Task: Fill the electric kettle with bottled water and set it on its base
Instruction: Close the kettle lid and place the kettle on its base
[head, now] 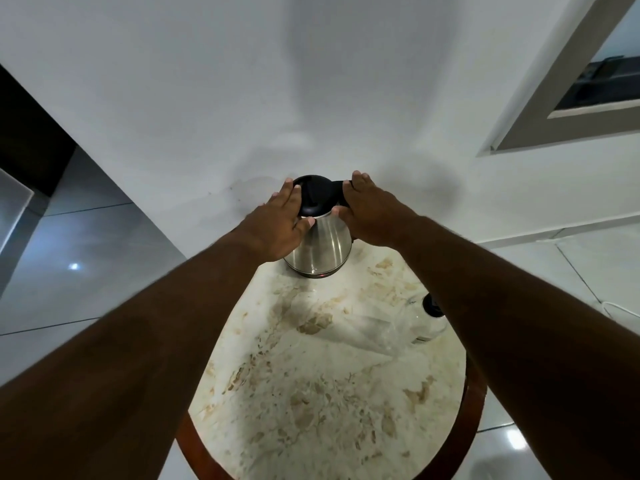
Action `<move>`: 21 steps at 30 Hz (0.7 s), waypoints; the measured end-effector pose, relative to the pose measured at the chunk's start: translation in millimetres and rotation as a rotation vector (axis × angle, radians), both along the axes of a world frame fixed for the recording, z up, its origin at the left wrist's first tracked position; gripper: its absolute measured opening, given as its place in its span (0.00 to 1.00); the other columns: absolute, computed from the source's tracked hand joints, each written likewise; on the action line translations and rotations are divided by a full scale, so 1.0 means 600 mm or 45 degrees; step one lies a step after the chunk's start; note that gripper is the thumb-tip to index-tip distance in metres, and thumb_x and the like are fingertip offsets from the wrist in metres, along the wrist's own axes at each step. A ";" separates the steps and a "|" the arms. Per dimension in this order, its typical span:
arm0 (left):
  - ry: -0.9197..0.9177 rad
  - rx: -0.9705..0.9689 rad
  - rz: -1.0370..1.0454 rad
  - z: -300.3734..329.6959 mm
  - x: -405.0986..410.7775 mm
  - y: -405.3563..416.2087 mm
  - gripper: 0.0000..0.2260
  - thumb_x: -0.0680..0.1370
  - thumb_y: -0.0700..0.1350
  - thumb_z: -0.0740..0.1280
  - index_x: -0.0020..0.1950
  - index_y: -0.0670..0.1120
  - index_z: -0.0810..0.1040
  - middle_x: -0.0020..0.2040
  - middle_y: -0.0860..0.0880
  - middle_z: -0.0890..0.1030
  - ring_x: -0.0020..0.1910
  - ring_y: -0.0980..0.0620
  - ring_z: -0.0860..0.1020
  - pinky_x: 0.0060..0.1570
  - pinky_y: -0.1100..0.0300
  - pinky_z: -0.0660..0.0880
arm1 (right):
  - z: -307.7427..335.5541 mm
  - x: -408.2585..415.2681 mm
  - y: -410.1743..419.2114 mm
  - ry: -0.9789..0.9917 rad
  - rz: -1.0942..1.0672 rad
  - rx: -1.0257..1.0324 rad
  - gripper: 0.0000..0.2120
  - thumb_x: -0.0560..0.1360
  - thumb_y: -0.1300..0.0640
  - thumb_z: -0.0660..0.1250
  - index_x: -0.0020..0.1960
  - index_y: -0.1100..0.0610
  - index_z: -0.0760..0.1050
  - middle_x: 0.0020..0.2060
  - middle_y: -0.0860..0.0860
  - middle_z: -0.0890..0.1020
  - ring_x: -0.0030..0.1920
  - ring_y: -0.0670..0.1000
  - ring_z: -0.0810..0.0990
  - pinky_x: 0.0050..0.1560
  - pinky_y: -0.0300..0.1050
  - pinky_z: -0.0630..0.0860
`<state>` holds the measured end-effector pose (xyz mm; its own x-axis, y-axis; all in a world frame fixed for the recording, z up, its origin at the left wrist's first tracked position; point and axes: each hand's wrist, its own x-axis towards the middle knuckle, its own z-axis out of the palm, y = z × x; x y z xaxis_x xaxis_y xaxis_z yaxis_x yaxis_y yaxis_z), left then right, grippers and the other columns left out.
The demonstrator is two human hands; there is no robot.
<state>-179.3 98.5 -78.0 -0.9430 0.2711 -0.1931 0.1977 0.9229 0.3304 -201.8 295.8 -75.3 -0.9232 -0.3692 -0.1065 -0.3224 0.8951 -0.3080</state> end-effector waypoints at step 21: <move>0.019 0.044 -0.063 -0.016 -0.004 -0.016 0.31 0.81 0.55 0.56 0.78 0.47 0.44 0.80 0.48 0.41 0.78 0.45 0.48 0.74 0.44 0.55 | 0.004 0.010 0.005 0.013 0.015 0.080 0.29 0.81 0.47 0.53 0.74 0.64 0.52 0.75 0.63 0.53 0.76 0.60 0.50 0.72 0.55 0.55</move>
<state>-181.7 89.1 -87.4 -0.9308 0.3240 -0.1692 0.2481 0.9000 0.3583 -195.9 298.8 -73.1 -0.9200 -0.3729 -0.1204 -0.3358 0.9087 -0.2481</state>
